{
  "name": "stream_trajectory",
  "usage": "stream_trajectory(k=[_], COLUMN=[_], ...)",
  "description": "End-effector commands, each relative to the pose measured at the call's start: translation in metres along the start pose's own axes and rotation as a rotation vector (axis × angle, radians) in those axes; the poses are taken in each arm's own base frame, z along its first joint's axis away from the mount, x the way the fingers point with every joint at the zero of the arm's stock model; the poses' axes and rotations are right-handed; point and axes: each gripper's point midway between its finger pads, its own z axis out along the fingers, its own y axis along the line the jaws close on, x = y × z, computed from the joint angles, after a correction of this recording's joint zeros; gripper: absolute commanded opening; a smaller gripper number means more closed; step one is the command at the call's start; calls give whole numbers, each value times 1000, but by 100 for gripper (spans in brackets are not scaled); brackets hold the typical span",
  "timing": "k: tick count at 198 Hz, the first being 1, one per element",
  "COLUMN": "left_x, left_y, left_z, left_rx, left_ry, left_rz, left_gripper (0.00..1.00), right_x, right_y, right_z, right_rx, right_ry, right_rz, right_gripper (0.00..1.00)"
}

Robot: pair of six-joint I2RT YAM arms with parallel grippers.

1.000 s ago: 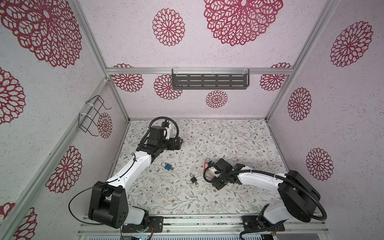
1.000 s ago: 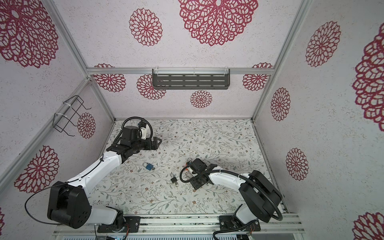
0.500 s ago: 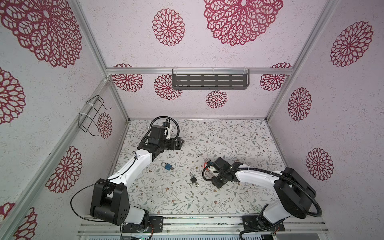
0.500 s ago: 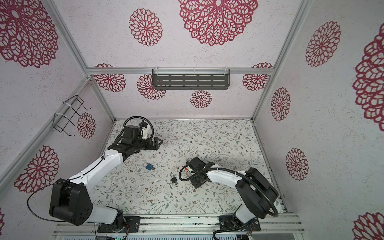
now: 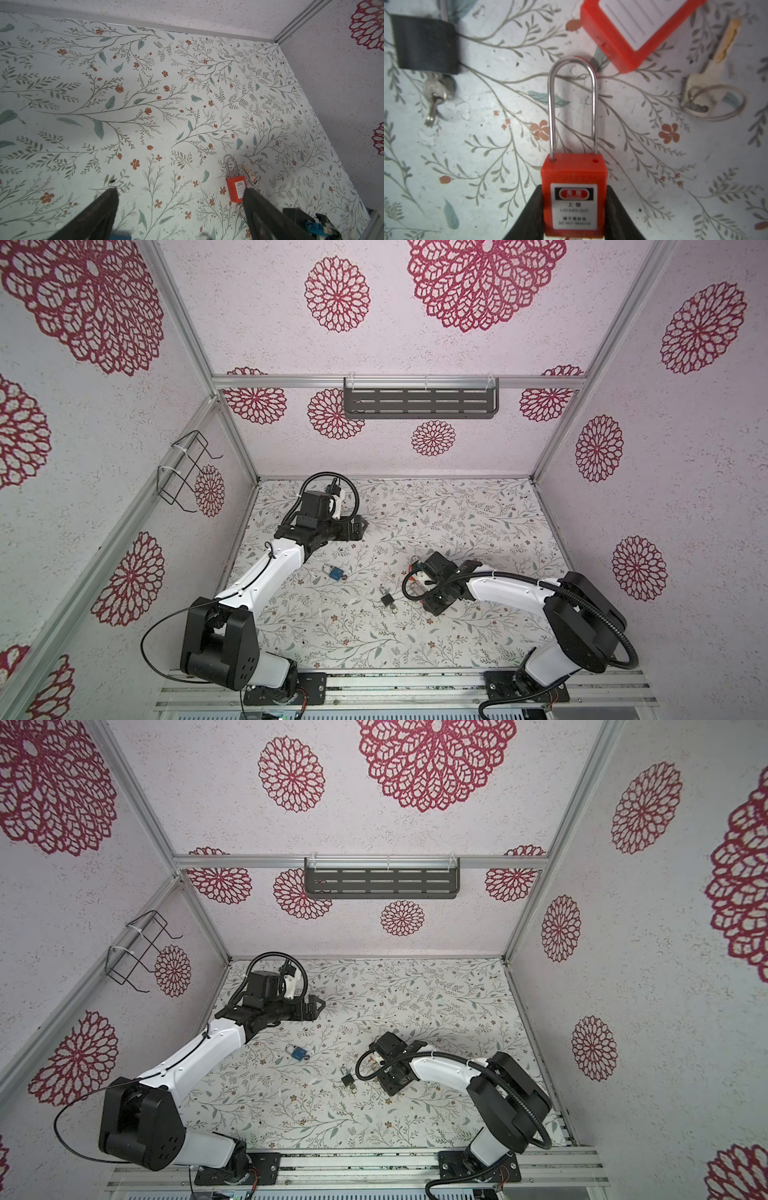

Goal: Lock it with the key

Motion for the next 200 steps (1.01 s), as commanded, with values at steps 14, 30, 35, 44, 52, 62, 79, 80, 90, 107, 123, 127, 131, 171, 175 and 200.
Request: stream_trajectory(k=[14, 30, 35, 44, 52, 62, 79, 80, 90, 107, 123, 127, 131, 171, 175, 200], left_x=[-20, -24, -24, -26, -27, -27, -26, -26, -23, -12, -4, -2, 0, 7, 8, 17], left_y=[-16, -22, -24, -29, -33, -35, -39, -39, -45, -66, -78, -82, -85, -103, -106, -119], left_z=[-18, -22, -24, -28, -30, -33, -38, -39, -42, -46, -49, -50, -50, -57, -57, -54], left_rx=[42, 66, 75, 95, 109, 117, 130, 133, 168, 298, 388, 413, 434, 535, 541, 582], left_ry=[-4, -1, -1, -3, -3, 2, 20, 20, 36, 71, 78, 73, 70, 54, 59, 116], left_rz=[68, 94, 102, 117, 129, 138, 148, 149, 155, 177, 191, 201, 210, 261, 269, 294], left_gripper=[93, 84, 82, 78, 73, 71, 71, 72, 72, 72, 69, 67, 65, 60, 60, 56], right_x=[-25, -29, -31, -36, -42, -49, -63, -63, -69, -78, -87, -89, -92, -104, -105, -109], right_y=[14, 15, 15, 15, 15, 13, 9, 9, 7, 3, 0, -1, -2, -6, -6, -2], right_z=[-48, -61, -66, -73, -80, -89, -106, -107, -116, -128, -140, -142, -144, -157, -158, -165], right_rx=[-34, -25, -17, -12, -3, 24, 65, 67, 92, 144, 192, 207, 221, 295, 298, 290], right_ry=[-129, -157, -170, -199, -232, -276, -364, -370, -415, -487, -552, -568, -583, -654, -660, -698], right_rz=[-78, -112, -124, -150, -174, -196, -243, -246, -283, -351, -407, -416, -428, -498, -497, -511], right_gripper=[24, 24, 23, 22, 20, 19, 19, 19, 19, 19, 19, 18, 17, 17, 17, 17])
